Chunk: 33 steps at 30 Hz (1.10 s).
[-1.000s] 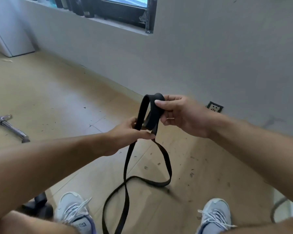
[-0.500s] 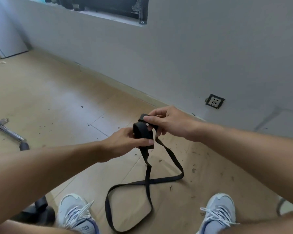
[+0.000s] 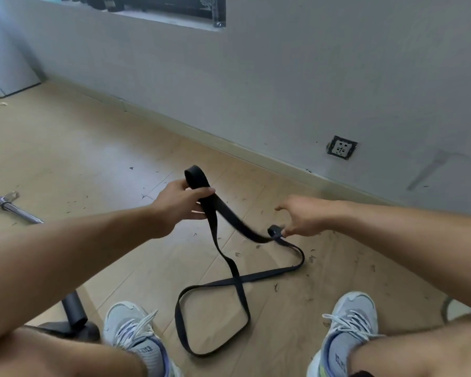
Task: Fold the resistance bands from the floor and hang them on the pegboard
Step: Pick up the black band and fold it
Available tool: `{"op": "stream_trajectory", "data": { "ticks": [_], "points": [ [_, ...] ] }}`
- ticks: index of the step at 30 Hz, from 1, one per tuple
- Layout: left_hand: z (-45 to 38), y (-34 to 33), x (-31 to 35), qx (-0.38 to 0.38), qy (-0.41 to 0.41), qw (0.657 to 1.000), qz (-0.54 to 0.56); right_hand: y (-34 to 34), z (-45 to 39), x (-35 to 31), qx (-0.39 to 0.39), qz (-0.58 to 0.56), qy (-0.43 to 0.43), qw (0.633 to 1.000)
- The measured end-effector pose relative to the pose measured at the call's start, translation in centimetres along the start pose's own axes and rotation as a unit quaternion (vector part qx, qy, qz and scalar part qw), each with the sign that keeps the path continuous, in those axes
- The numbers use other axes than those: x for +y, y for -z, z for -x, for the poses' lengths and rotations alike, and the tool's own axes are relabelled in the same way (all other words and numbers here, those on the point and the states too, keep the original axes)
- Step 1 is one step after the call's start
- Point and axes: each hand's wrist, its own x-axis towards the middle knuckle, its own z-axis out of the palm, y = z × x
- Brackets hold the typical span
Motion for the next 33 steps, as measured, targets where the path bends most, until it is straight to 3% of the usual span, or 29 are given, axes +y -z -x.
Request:
{"op": "stream_trajectory", "data": {
  "ticks": [7,12,17,24,29,33],
  "points": [
    [1.1,-1.8,1.2,-0.063,-0.014,0.998,0.025,-0.3,1.0,-3.3,0.051,-0.239,0.118,0.963],
    [1.5,-2.0,1.8,-0.077,-0.024,0.996,0.041,-0.4,0.9,-4.6,0.128,-0.332,0.094,0.930],
    [1.6,-1.6,2.2,-0.075,-0.046,0.995,0.036,-0.4,0.8,-4.8,0.144,-0.405,0.095,0.898],
    [1.9,-1.8,2.7,-0.023,-0.107,0.993,-0.035,-0.6,0.8,-5.5,0.131,-0.433,0.105,0.886],
    [2.5,-2.3,3.2,-0.023,-0.107,0.994,0.003,-0.6,1.0,-6.2,0.130,-0.440,0.084,0.885],
    [3.1,-2.9,4.3,-0.049,-0.117,0.991,0.044,-0.9,1.1,-6.4,0.103,-0.396,0.096,0.907]
  ]
}}
